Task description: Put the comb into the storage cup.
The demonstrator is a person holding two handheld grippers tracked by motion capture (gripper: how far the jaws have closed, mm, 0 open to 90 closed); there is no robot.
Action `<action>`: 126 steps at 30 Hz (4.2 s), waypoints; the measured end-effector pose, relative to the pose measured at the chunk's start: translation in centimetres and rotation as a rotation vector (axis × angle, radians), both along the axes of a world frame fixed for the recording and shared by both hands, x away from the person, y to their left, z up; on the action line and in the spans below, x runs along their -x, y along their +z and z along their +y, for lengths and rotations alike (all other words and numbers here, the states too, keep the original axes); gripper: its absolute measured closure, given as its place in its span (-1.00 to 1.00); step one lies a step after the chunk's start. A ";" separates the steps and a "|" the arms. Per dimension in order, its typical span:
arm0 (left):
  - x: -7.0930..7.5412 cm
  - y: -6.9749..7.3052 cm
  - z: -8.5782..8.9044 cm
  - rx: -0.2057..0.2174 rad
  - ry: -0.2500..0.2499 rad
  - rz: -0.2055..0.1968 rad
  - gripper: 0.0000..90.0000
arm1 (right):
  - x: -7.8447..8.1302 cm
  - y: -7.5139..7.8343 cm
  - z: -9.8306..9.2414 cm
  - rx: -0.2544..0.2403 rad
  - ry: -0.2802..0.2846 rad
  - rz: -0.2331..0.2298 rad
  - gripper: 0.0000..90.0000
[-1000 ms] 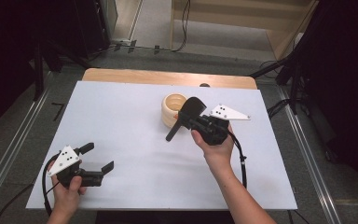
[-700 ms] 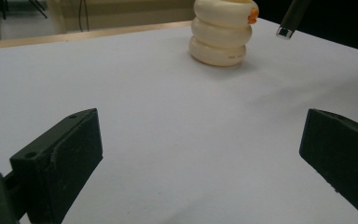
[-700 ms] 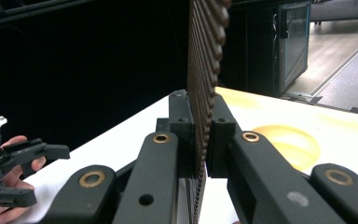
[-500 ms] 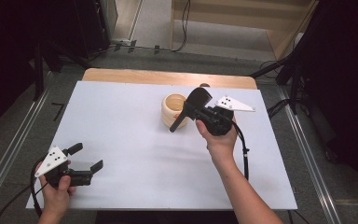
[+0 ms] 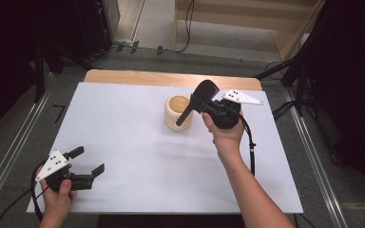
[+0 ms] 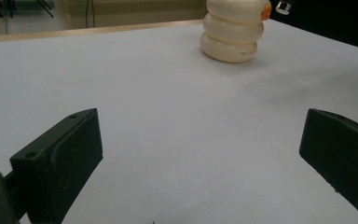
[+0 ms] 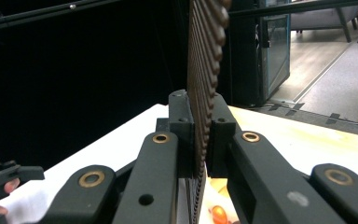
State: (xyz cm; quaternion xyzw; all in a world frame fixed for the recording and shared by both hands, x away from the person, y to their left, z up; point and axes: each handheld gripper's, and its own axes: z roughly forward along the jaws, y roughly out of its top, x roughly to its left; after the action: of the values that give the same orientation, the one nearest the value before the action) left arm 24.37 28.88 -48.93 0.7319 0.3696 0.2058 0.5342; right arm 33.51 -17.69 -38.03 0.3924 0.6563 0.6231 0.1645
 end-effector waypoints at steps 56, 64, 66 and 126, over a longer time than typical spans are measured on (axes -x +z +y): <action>0.2 -0.1 -0.3 -0.007 0.001 -0.018 -1.00 | -6.0 -2.5 0.9 0.091 -0.109 0.062 0.83; 0.3 -0.1 -0.3 -0.006 0.001 -0.020 -1.00 | -6.4 -4.4 1.4 0.084 -0.112 0.101 0.83; 0.3 -0.1 -0.3 -0.008 0.000 -0.021 -1.00 | -6.4 -4.8 1.6 0.080 -0.109 0.114 0.83; 0.4 -0.1 -0.5 -0.022 0.000 -0.030 -1.00 | -4.3 -6.2 0.5 0.215 -0.156 0.175 -0.70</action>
State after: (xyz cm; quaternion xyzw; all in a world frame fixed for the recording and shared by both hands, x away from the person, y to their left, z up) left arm 23.97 28.42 -49.06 0.7345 0.3591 0.2210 0.5317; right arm 37.84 -17.20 -44.20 0.4751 0.6986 0.4980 0.1955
